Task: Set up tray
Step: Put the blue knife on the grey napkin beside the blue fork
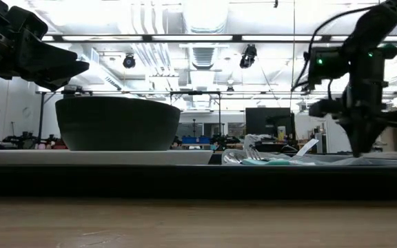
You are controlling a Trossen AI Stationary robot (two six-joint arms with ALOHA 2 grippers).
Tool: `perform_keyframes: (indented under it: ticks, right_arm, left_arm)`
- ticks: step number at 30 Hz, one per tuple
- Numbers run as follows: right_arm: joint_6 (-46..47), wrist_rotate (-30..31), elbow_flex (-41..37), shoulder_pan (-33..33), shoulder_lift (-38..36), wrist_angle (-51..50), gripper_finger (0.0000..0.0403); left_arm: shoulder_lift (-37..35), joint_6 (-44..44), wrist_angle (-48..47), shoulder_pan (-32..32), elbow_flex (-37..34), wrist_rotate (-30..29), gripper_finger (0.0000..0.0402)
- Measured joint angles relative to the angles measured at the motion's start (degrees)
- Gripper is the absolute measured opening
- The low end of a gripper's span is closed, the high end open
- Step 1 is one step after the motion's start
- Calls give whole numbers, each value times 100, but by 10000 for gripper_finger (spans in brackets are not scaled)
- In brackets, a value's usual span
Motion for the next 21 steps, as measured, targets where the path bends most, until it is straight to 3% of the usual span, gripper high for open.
perform_keyframes:
  ticks: [12, 21]
  right_arm:
    - [1943, 33, 765, 1913, 394, -75, 13]
    - [3632, 444, 1775, 3487, 1273, -125, 13]
  left_arm:
    - [0, 1, 0, -1, 1, 0, 146]
    - [0, 0, -2, -1, 1, 0, 146]
